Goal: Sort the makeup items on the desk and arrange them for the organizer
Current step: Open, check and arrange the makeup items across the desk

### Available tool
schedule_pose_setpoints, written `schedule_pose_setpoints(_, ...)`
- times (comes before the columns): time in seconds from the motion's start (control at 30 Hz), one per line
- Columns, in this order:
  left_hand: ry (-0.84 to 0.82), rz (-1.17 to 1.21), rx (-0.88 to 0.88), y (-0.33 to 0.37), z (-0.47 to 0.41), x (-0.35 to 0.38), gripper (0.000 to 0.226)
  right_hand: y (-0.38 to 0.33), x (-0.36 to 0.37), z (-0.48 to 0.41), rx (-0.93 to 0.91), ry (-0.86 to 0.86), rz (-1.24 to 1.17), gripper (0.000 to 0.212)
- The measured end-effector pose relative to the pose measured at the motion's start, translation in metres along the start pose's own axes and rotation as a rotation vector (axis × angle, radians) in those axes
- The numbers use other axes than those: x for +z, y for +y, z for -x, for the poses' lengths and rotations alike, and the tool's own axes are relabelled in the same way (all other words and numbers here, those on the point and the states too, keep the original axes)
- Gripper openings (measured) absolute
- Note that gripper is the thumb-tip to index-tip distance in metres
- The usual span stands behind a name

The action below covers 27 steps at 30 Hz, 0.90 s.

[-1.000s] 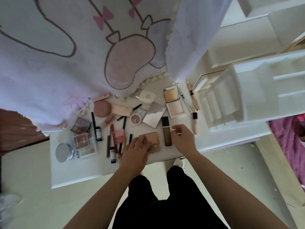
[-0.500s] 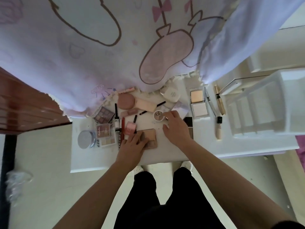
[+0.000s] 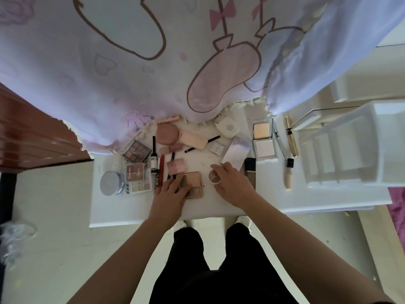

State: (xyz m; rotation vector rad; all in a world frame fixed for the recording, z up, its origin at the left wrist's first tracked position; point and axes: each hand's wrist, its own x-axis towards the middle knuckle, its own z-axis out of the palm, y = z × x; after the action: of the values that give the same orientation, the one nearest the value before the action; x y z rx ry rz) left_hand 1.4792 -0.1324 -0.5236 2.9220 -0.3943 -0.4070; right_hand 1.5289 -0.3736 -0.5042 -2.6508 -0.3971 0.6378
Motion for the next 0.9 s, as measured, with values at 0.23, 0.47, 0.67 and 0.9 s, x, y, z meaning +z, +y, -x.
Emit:
schedule_pose_setpoints(0.23, -0.087, 0.248, -0.166, 0.014, -0.012, -0.025, 0.039, -0.007, -0.015, 0.011, 0.358, -0.136, -0.919, 0.041)
schedule_pose_setpoints(0.47, -0.047, 0.935, -0.248, 0.036, -0.035, -0.103, 0.067, -0.014, -0.057, 0.032, 0.47, -0.239, -1.752, 0.03)
schedule_pose_setpoints(0.67, -0.076, 0.906, -0.078, 0.047, -0.041, -0.14, 0.067, -0.026, -0.083, 0.031, 0.361, -0.328, -1.678, 0.04)
schedule_pose_setpoints(0.9, -0.055, 1.047, -0.105, 0.046, -0.04, -0.138, 0.049, -0.036, -0.094, 0.029, 0.34, -0.26, -1.533, 0.06)
